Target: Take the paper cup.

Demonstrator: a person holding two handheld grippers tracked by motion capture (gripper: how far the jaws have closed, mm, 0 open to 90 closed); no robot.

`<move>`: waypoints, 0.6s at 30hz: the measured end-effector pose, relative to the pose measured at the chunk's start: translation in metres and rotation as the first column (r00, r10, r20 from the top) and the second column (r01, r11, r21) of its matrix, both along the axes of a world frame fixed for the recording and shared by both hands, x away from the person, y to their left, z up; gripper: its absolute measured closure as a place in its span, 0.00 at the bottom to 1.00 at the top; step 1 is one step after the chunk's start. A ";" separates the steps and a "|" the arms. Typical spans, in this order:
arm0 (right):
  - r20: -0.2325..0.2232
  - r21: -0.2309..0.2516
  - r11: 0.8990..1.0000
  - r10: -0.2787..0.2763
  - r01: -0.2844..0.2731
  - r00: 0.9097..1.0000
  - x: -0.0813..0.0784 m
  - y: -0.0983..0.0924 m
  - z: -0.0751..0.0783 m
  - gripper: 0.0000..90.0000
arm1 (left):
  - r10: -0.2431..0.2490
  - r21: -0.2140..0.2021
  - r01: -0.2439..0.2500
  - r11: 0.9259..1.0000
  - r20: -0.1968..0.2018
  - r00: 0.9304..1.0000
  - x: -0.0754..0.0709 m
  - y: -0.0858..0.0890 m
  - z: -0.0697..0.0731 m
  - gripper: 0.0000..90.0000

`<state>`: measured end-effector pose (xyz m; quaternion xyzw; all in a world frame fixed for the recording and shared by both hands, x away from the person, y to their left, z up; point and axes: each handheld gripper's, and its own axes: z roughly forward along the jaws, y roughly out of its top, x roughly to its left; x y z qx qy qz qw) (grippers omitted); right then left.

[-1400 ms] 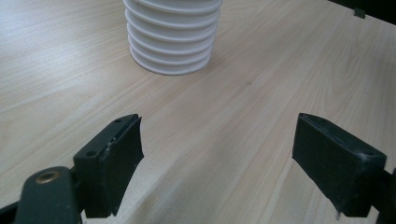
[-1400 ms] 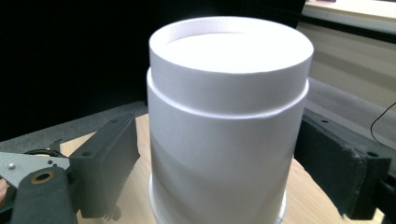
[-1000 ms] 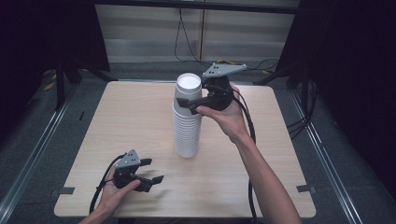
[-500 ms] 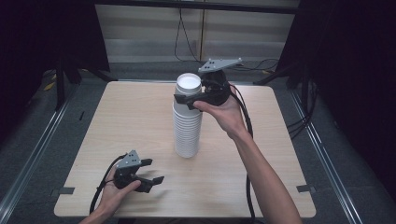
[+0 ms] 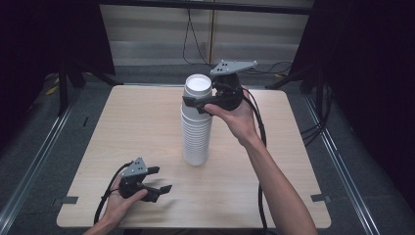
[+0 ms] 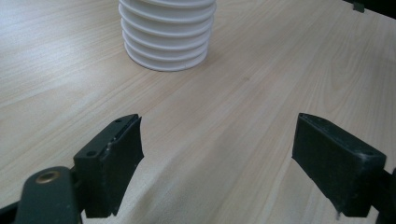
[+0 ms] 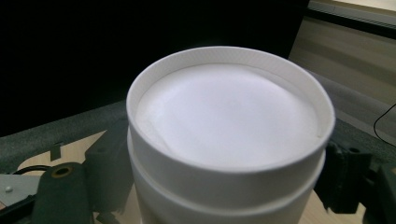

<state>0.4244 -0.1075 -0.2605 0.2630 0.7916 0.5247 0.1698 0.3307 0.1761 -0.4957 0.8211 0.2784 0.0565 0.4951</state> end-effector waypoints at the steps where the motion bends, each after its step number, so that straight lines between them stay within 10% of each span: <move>1: 0.003 0.001 1.000 0.001 -0.001 1.000 0.000 0.000 0.000 0.23 | 0.000 -0.001 0.000 1.000 0.002 1.000 0.000 0.000 0.000 0.18; 18: 0.026 0.049 0.999 -0.008 0.007 1.000 -0.003 -0.003 0.006 0.23 | 0.002 -0.001 -0.002 1.000 0.006 1.000 0.000 0.001 0.001 0.18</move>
